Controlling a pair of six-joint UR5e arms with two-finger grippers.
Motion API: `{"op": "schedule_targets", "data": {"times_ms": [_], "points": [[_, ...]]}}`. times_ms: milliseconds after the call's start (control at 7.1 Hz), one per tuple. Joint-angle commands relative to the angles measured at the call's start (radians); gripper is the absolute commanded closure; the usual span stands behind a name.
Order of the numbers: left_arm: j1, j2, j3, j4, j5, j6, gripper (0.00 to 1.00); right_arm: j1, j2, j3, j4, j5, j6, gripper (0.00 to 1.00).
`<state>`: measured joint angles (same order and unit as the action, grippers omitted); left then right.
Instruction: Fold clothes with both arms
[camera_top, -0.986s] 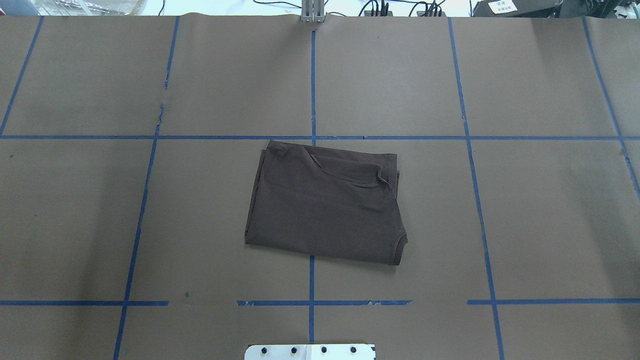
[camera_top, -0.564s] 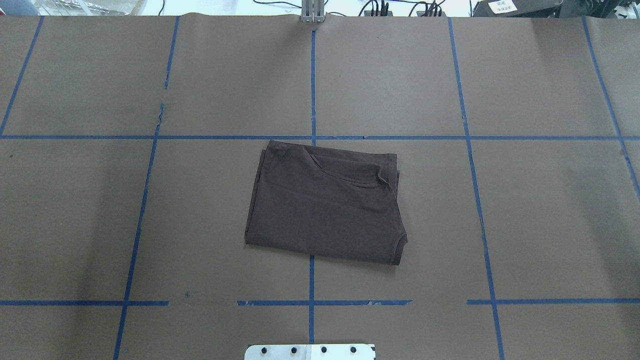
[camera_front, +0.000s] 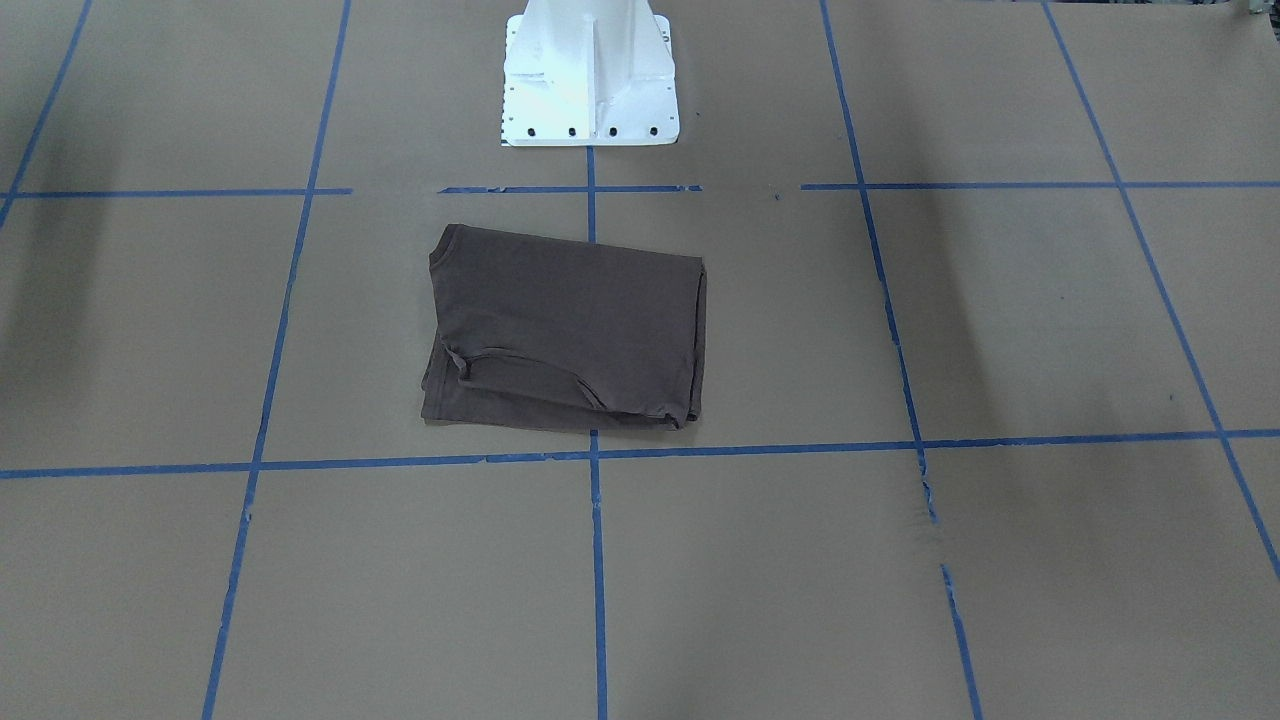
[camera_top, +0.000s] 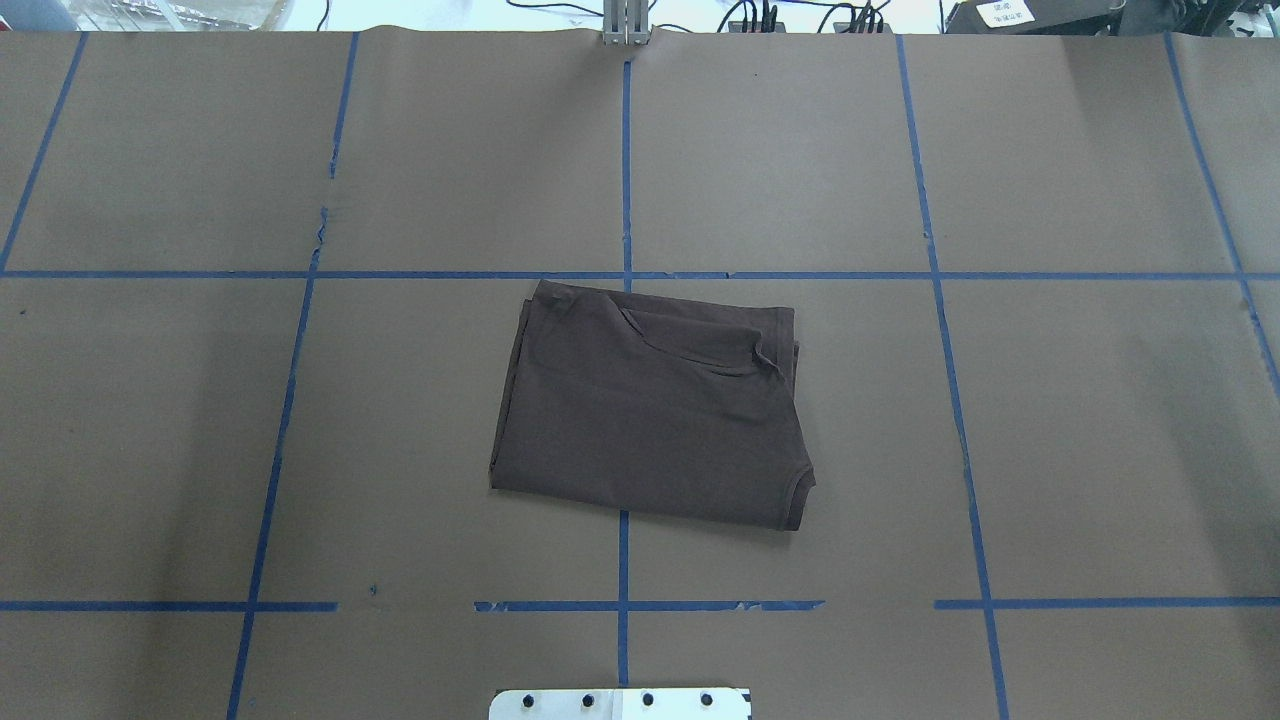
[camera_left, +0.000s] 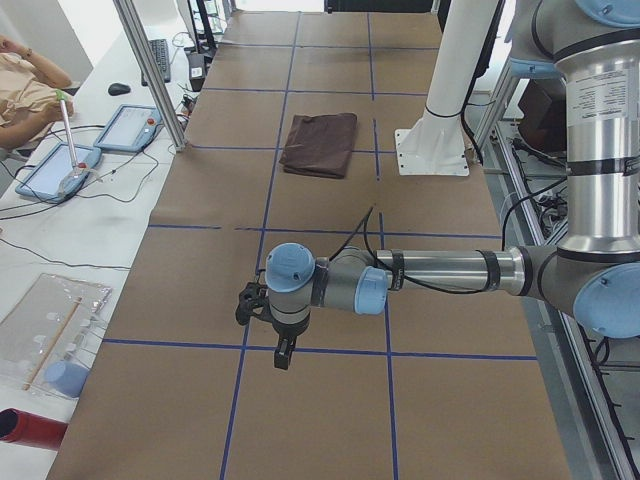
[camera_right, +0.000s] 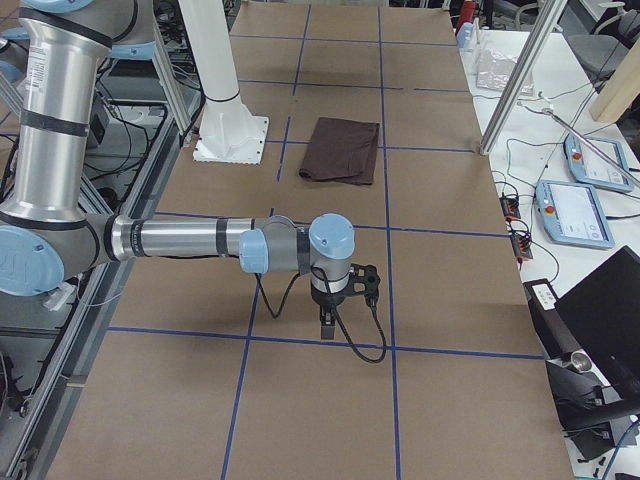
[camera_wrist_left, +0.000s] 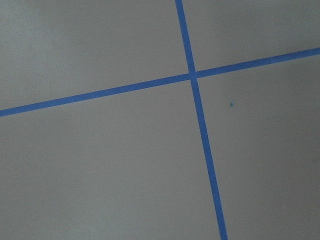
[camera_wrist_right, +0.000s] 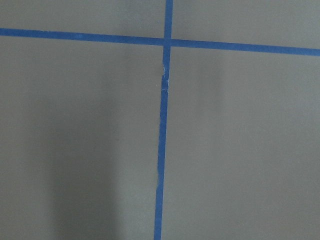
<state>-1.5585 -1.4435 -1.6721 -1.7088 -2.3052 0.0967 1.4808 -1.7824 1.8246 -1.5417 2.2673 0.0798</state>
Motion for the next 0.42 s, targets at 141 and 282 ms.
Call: {"op": "schedule_targets", "data": {"times_ms": [141,282], "points": [[0.002,0.000,0.000,0.000,0.003,0.001,0.00,-0.007,0.000,-0.001,0.000,0.000,0.000,0.00],[0.002,0.000,0.000,-0.002,0.003,0.001,0.00,-0.011,0.000,-0.001,0.000,0.000,0.000,0.00]]}}
